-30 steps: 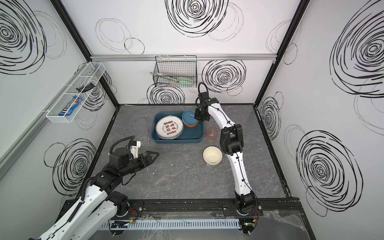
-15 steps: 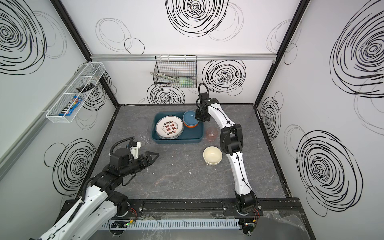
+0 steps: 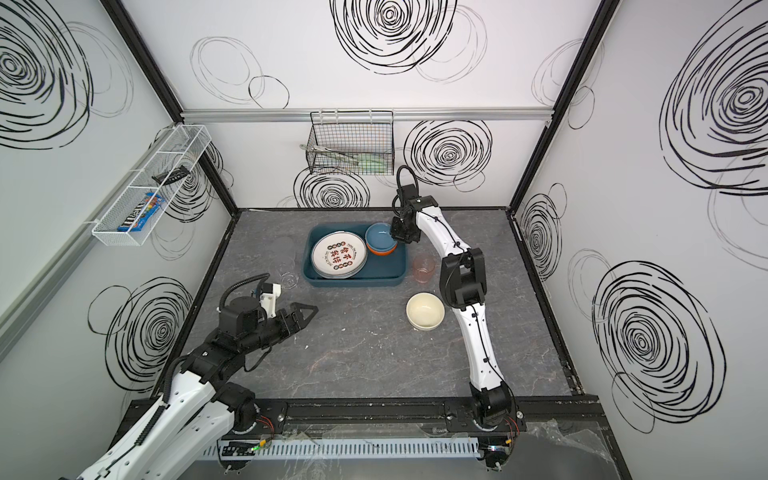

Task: Place the mixed dishes into the plastic bin
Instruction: 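Lower the blue bowl into the orange bowl inside the teal bin, then open the right gripper and draw it back toward the cream bowl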

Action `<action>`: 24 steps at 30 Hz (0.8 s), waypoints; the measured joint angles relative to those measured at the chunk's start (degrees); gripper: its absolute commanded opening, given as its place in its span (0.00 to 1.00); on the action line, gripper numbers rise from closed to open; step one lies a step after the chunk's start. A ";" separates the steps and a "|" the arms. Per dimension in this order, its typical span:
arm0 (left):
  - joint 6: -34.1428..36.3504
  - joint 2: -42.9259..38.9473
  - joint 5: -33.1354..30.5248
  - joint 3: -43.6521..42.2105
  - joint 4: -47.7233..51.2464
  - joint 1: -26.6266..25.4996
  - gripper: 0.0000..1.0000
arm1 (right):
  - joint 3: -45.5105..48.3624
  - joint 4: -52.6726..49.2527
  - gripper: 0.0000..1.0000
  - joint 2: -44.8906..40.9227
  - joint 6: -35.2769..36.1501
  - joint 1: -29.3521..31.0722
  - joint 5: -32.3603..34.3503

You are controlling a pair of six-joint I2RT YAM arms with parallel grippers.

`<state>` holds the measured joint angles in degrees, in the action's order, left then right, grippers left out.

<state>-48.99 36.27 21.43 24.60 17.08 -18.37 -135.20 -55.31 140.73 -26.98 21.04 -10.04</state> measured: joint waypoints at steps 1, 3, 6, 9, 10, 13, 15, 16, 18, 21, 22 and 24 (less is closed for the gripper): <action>0.02 0.00 0.00 0.00 0.00 0.02 0.95 | 0.02 -0.13 0.24 -0.22 0.00 0.00 0.07; 0.02 0.04 0.00 0.02 0.00 0.02 0.95 | 0.00 -0.35 0.26 -0.94 0.00 0.02 0.17; 0.07 0.11 0.00 0.00 0.00 0.02 0.95 | 0.02 -0.72 0.28 -2.56 0.02 0.04 0.26; 0.11 0.28 0.00 0.02 0.02 0.04 0.95 | 0.26 -0.90 0.29 -4.72 0.02 0.22 0.24; 0.15 0.42 0.00 0.02 0.00 0.04 0.95 | 0.79 -0.85 0.30 -5.70 0.07 0.33 0.24; 0.68 1.14 0.15 0.04 0.00 0.07 0.95 | 4.98 -0.31 0.32 -10.01 0.28 0.90 0.13; 1.11 1.70 0.20 0.04 0.02 0.07 0.95 | 8.81 0.48 0.33 -13.40 0.42 1.42 -0.09; 1.31 1.95 0.24 0.04 0.02 0.07 0.95 | 10.95 1.05 0.33 -15.21 0.50 1.64 -0.24; 1.57 2.21 0.44 0.07 0.02 0.04 0.94 | 15.63 2.58 0.34 -18.95 0.52 1.90 -0.79; 1.86 2.91 0.85 0.26 -0.04 -0.15 0.94 | 22.43 4.76 0.35 -24.37 0.52 2.27 -1.86; 1.95 3.32 1.01 0.33 -0.09 -0.39 0.94 | 24.70 5.55 0.36 -26.16 0.52 2.34 -2.32; 2.16 4.33 1.18 0.57 -0.17 -1.14 0.93 | 28.79 7.15 0.37 -29.35 0.52 2.32 -2.99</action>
<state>-46.83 40.60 22.61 25.17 16.91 -19.51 -106.41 -48.16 111.37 -26.46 23.35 -13.04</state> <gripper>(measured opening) 0.937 0.360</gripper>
